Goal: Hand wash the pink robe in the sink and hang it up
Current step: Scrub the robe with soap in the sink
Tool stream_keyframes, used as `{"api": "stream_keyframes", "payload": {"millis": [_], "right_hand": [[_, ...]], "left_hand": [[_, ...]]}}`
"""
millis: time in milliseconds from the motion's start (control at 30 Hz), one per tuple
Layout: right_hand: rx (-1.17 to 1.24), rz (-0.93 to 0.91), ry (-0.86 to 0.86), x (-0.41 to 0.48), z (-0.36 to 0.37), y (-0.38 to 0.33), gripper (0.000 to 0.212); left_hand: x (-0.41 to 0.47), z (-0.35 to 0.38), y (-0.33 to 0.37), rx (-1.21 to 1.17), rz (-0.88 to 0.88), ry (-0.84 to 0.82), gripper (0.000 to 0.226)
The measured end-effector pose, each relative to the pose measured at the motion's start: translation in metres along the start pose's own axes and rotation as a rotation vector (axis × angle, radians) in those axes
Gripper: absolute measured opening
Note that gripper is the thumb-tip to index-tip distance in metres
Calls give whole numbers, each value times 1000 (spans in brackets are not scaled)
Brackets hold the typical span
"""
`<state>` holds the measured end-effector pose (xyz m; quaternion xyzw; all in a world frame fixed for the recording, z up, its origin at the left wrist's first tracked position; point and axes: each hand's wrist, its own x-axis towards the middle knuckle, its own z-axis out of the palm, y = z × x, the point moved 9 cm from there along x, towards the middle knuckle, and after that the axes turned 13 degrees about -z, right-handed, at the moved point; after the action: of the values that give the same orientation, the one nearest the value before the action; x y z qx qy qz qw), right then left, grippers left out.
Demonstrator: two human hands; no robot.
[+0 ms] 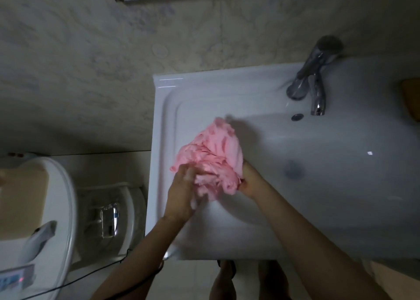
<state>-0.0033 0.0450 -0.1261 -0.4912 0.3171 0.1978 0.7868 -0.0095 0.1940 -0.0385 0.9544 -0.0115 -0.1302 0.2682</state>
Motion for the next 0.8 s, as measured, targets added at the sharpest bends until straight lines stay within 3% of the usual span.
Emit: {"api": "stream_keyframes", "payload": {"millis": [67,167,267,333,367,433,500,633,733,800], "right_hand": [[89,-77,-35,-3,6,-18,44],[114,-299,9,-10,6,-59,30],[-281,-608,62,-8,25,-103,40],[-703,-741,37,5,53,-117,70],[-817,-741,-28,12,70,-116,84],[-980,-707,-212,22,105,-106,99],[-1237,-748,-316,28,132,-95,103],[-1623,-790,-438,43,155,-76,88],[-1611,-635,-448,45,156,-82,62],[-1477,-514,-440,42,151,-92,52]], "left_hand": [[5,-21,0,-260,-93,39,50],[7,-24,-15,-747,-323,-21,31],[1,-8,-40,-1011,-594,47,62],[-8,8,-55,-1066,-774,84,38],[-14,13,-60,-1057,-839,107,37],[-20,25,-64,-873,-843,-9,57],[-22,22,-61,-507,-738,-40,46],[-29,-28,-15,-115,-404,385,67],[-25,5,-9,151,-275,248,88],[-20,23,-19,178,-226,206,93]]}}
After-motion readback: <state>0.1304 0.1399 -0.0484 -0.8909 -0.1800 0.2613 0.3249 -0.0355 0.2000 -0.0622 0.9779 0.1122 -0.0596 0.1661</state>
